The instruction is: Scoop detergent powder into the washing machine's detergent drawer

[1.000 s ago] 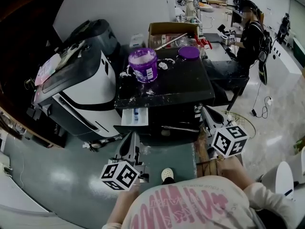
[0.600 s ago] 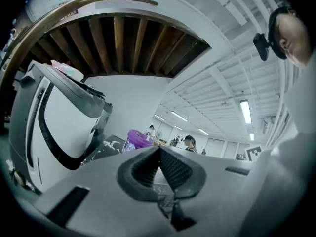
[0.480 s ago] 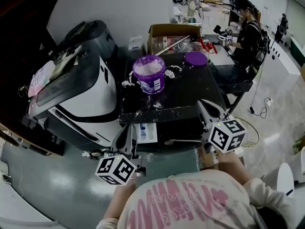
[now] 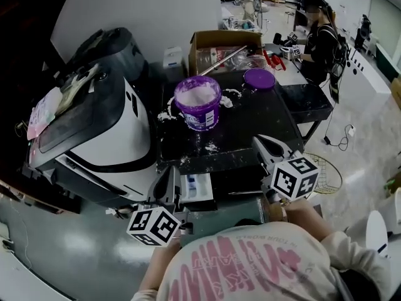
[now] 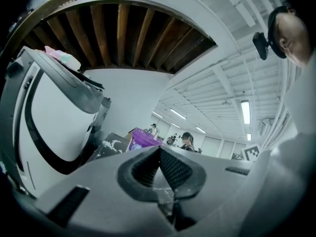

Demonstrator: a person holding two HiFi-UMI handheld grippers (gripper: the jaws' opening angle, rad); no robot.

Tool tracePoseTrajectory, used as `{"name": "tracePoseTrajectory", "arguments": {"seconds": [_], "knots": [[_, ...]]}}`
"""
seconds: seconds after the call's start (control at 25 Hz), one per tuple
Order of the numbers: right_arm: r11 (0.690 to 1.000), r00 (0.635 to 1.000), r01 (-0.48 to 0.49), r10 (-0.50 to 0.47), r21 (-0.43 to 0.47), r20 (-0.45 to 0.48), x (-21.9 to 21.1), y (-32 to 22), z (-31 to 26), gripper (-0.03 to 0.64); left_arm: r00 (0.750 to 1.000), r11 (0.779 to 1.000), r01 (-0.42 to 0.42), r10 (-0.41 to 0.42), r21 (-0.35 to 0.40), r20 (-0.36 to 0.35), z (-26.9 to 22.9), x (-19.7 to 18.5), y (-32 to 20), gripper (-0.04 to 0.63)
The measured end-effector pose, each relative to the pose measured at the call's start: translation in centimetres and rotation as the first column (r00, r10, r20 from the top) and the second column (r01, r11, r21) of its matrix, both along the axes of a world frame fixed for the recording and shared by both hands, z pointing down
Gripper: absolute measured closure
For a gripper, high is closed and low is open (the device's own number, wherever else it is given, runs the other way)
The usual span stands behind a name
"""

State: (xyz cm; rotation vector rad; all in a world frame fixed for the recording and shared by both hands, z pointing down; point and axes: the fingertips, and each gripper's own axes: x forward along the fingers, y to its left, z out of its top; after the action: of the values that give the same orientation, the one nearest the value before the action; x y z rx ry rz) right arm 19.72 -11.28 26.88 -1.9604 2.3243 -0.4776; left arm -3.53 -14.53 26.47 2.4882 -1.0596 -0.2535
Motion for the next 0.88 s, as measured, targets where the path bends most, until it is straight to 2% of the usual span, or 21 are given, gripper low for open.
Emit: {"name": "tracePoseTrajectory", "arguments": {"seconds": [0.24,0.56,0.88], "knots": [[0.997,0.998,0.058,-0.058,-0.057,0.017,-0.5,-2.6,1.9,0.620,0.999,0.996,0.041,-0.042,-0.079,-0.009,2.3,-1.5,-1.1,0.595],[0.982,0.983,0.185,-0.184,-0.040,0.029,0.2,-8.9,0.5,0.566,0.985,0.981,0.173,-0.175,-0.085,-0.008,2.0,-3.4,-3.5,0.595],[0.956,0.955,0.295,-0.295,-0.013,-0.018,1.3,-16.0,-1.2,0.533,0.944,0.941,0.328,-0.330,-0.085,-0.002,1.7,-5.0,-5.0,0.595]]}}
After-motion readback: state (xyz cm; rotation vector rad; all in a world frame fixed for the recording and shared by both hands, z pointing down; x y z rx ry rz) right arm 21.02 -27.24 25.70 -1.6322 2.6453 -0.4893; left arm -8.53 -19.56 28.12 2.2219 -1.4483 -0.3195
